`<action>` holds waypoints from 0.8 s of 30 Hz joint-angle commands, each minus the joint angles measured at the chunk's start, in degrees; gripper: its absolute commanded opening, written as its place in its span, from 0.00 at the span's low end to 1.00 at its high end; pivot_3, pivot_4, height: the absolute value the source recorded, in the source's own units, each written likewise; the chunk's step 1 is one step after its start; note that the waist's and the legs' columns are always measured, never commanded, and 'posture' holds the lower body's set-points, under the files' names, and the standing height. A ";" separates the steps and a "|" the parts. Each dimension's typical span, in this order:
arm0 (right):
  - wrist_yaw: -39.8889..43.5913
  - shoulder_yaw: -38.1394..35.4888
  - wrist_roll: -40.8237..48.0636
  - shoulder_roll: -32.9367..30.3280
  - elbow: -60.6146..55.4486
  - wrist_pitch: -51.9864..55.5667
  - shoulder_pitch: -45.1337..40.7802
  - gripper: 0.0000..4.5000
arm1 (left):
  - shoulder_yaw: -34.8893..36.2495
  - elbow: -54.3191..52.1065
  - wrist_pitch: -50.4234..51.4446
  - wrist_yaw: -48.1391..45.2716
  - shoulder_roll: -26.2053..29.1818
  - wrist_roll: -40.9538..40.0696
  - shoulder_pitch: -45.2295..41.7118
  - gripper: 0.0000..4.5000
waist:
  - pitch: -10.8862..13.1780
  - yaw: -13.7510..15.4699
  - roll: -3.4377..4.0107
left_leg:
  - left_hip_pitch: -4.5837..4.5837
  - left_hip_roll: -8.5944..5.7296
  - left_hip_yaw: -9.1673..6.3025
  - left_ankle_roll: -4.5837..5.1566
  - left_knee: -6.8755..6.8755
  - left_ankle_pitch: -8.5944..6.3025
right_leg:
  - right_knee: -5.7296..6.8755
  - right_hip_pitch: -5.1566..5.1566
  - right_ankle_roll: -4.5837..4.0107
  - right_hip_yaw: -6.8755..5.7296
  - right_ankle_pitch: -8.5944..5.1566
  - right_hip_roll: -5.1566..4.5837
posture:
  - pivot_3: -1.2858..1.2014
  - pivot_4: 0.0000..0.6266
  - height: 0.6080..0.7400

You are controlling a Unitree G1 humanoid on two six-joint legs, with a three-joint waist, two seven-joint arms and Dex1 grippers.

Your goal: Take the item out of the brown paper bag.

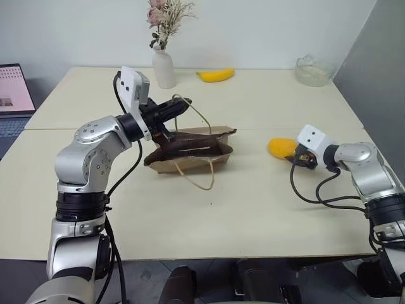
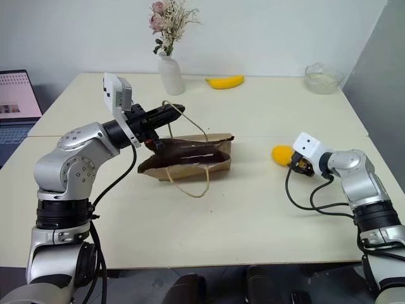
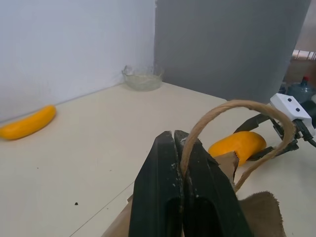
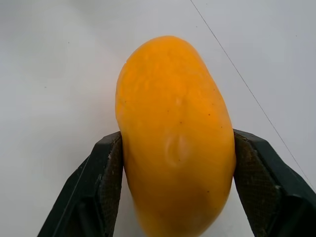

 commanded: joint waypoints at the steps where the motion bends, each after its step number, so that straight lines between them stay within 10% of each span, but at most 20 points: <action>1: 0.84 -1.29 0.22 -1.20 -1.85 -0.04 1.40 0.99 | 0.12 0.55 -1.35 -0.67 0.22 0.58 -1.43 0.00 | 0.00 0.02 0.01 | -0.01 -0.01 0.00 0.00 0.00 0.00 | 0.00 -0.01 0.00 0.01 0.00 0.00 | 0.52 0.24 1.00; 14: 1.88 -14.77 19.32 0.14 -40.80 18.12 11.09 0.99 | -2.59 10.69 -8.10 -6.54 2.71 7.02 -7.36 0.00 | 0.01 0.00 0.00 | -0.05 0.05 -0.07 -0.01 -0.03 0.00 | 0.00 -0.03 0.01 -0.07 0.00 0.02 | 0.52 0.24 1.00; 24: -4.99 -11.18 25.60 8.00 -47.50 24.80 6.35 1.00 | -2.92 14.24 -12.38 -13.99 9.72 10.93 -8.89 0.62 | 0.01 -0.04 0.00 | 0.01 -0.02 -0.09 0.00 -0.01 0.00 | 0.02 -0.04 0.02 -0.04 0.00 0.03 | 0.52 0.24 1.00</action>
